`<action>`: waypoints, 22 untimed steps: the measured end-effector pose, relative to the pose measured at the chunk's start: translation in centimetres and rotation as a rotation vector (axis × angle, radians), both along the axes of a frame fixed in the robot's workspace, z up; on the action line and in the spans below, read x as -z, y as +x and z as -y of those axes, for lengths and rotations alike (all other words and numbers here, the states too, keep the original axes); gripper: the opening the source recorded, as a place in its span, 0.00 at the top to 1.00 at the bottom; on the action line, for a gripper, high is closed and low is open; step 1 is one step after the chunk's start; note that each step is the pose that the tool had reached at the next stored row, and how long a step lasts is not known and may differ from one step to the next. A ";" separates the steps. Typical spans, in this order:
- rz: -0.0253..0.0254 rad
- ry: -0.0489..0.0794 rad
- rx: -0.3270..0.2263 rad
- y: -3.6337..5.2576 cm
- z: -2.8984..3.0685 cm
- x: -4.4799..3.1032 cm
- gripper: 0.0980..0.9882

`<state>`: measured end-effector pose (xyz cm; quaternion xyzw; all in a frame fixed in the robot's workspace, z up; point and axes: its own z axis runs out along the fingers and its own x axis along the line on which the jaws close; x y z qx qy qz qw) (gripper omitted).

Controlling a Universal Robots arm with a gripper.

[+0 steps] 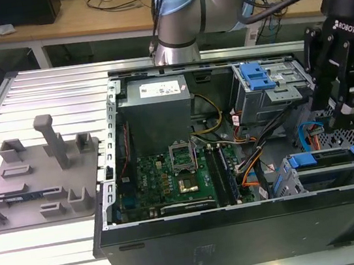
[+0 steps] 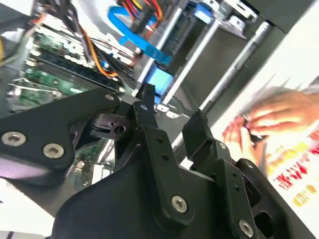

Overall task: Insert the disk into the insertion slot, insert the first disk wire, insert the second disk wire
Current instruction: 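Insert the first disk wire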

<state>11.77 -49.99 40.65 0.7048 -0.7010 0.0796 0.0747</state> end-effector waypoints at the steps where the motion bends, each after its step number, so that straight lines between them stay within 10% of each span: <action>1: 0.0057 -0.011 0.001 0.00 0.00 0.01 0.55; 4: 0.0211 -0.027 0.021 0.02 0.00 0.04 0.55; 7: 0.0235 -0.029 0.064 -0.10 -0.11 0.29 0.55; 13: 0.0248 -0.029 0.065 -0.05 -3.64 0.51 0.55; 15: 0.0247 -0.029 0.065 1.27 -4.54 0.65 0.55; 22: 0.0199 -0.030 0.065 4.61 -4.92 1.53 0.55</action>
